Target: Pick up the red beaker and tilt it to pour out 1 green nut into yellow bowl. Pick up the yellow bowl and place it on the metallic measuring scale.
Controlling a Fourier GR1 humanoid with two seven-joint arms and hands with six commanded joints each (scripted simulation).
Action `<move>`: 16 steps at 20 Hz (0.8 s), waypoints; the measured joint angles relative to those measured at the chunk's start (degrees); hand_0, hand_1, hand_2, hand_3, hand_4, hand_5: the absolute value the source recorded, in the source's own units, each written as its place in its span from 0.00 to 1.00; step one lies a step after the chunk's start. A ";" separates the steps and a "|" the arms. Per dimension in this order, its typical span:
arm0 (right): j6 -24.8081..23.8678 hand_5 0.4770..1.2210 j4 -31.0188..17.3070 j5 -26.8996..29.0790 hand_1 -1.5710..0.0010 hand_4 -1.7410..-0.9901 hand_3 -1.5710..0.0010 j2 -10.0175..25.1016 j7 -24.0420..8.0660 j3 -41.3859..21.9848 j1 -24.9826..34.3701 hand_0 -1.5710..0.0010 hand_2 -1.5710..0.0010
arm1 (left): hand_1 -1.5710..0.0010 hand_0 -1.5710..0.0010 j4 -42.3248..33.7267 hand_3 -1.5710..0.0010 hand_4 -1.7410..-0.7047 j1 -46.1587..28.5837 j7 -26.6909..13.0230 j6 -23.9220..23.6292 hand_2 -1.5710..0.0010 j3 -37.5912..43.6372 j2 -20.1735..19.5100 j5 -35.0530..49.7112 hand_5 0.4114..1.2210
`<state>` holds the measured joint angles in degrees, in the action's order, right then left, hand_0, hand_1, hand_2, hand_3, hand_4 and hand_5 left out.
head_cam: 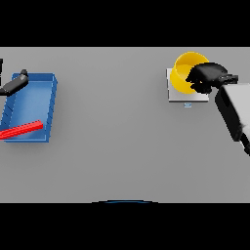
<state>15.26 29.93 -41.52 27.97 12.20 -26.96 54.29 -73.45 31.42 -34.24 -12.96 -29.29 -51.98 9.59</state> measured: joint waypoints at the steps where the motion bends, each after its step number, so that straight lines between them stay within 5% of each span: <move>1: 0.33 1.00 -0.71 0.47 0.08 0.11 0.35 -0.34 -0.42 0.28 0.41 0.02 0.05 | 1.00 1.00 0.38 1.00 0.90 -0.27 0.70 -0.04 1.00 -0.02 0.22 -0.01 0.41; 2: 0.79 0.88 -1.76 0.60 0.14 0.19 0.42 -0.61 -0.52 0.48 1.01 0.03 0.14 | 1.00 1.00 -0.25 1.00 0.90 0.03 0.24 0.12 1.00 -0.23 0.21 -0.02 0.41; 5: 1.87 0.61 -3.09 1.17 0.56 0.36 0.55 -0.53 0.05 0.78 1.16 0.50 0.48 | 1.00 1.00 0.77 1.00 0.90 -0.23 0.44 0.04 1.00 -0.17 0.64 0.03 0.41; 8: 2.99 0.46 -5.29 0.87 0.77 0.44 0.62 -0.68 1.10 0.76 2.53 0.75 0.67 | 1.00 1.00 2.00 1.00 0.90 1.33 0.19 0.73 1.00 -0.45 1.09 -0.49 0.40; 16: 2.75 0.35 -8.58 -0.93 0.96 0.57 0.77 -1.17 4.59 -0.62 4.18 0.96 0.91 | 1.00 1.00 2.50 1.00 0.89 0.75 1.14 0.74 1.00 -0.10 1.53 0.19 0.40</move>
<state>18.01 21.35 -42.45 26.80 16.79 -27.58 58.47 -70.95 32.18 -33.10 -12.22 -29.38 -50.45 9.78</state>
